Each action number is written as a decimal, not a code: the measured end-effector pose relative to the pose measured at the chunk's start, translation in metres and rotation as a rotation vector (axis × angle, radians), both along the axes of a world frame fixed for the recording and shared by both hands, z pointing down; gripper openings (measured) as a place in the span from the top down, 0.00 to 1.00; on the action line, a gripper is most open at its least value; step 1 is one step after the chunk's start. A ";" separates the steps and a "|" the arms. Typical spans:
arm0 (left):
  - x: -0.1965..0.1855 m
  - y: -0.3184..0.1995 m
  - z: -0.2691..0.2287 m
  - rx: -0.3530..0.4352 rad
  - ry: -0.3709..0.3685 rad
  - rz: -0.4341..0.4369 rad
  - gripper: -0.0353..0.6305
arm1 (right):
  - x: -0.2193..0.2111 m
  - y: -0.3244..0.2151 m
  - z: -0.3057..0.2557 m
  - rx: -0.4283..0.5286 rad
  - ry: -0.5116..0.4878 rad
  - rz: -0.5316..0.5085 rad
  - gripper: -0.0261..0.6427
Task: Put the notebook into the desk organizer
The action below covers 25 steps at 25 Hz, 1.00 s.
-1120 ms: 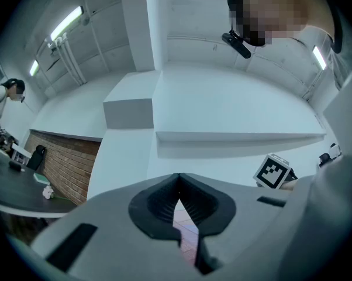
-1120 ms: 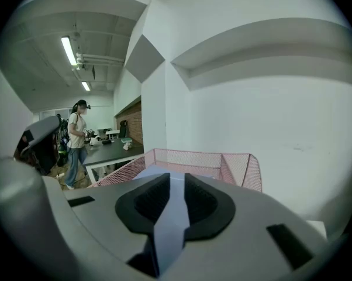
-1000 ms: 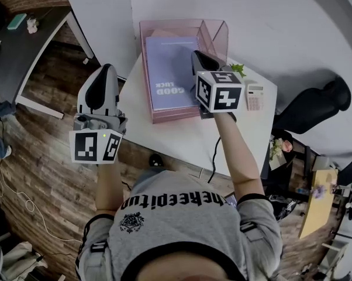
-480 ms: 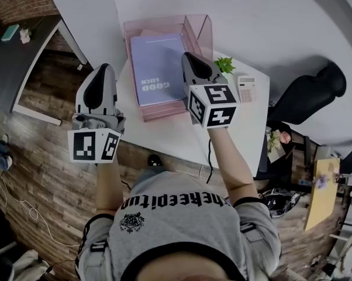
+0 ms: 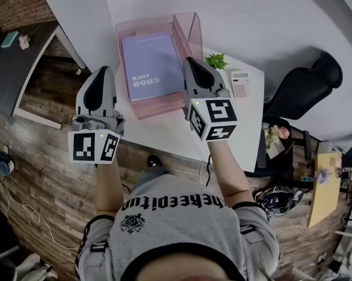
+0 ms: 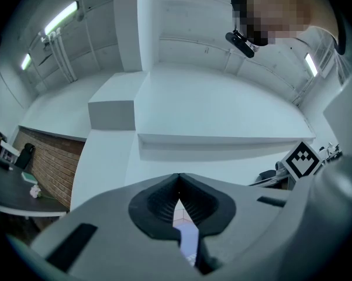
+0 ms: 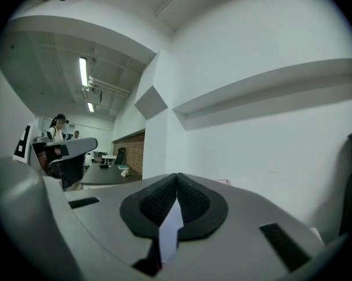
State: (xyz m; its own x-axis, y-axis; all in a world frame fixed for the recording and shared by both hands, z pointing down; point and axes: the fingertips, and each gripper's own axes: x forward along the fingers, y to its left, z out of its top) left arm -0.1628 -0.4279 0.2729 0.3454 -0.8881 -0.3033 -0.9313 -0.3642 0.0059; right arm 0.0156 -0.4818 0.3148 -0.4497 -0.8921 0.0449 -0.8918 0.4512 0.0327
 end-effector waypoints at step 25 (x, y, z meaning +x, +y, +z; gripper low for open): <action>0.046 0.094 -0.014 0.022 -0.016 0.020 0.94 | 0.073 0.125 -0.048 0.174 -0.062 0.138 0.96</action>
State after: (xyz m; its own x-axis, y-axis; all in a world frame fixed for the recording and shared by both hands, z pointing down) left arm -0.1172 -0.3338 0.2588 0.3685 -0.8738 -0.3173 -0.9235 -0.3831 -0.0176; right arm 0.0883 -0.3572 0.2665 -0.3196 -0.9373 -0.1389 -0.9475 0.3168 0.0427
